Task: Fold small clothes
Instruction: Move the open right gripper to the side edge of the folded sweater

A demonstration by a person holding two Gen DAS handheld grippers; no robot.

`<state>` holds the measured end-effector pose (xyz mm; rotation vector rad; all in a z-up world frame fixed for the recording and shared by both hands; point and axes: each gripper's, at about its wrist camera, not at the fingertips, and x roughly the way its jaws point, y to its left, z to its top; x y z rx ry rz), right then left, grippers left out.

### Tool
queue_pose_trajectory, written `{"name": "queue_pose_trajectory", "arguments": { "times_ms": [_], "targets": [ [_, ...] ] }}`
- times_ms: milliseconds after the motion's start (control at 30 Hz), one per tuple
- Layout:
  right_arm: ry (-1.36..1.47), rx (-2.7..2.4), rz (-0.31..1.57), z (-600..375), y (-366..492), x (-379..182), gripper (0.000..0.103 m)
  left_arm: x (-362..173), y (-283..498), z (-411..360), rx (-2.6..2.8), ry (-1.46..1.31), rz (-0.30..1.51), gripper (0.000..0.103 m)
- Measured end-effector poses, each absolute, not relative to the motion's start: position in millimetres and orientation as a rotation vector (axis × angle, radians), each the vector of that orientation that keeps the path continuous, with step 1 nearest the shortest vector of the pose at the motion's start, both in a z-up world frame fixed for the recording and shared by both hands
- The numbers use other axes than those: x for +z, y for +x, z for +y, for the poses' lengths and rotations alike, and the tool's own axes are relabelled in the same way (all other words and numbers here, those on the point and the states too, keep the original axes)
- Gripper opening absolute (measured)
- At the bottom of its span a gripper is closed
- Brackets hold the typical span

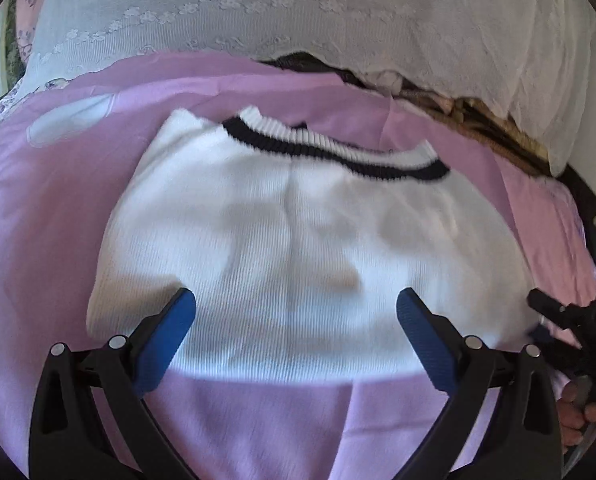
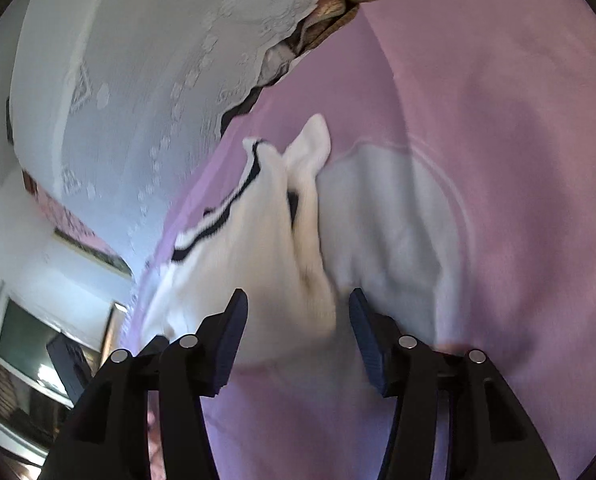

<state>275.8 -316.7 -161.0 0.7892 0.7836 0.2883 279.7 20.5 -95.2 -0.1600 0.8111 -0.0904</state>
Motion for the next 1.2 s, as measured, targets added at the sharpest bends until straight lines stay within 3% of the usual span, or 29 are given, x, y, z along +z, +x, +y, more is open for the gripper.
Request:
{"name": "queue_pose_trajectory", "arguments": {
  "times_ms": [400,600,867,1000,1200],
  "targets": [
    [0.739,0.298,0.773,-308,345,-159,0.055,-85,316,-15,-0.106,-0.095,0.764,0.098],
    [0.701,0.309,0.758,-303,348,-156,0.063,-104,331,-29,-0.074,-0.016,0.825,0.098],
    [0.714,0.337,0.728,-305,342,-157,0.065,-106,327,-28,-0.069,-0.011,0.807,0.098],
    [0.693,0.372,0.726,-302,340,-155,0.076,-106,326,-27,-0.071,-0.013,0.804,0.098],
    [0.659,0.384,0.741,-296,340,-152,0.080,-106,326,-26,-0.073,-0.015,0.804,0.098]
  ]
}}
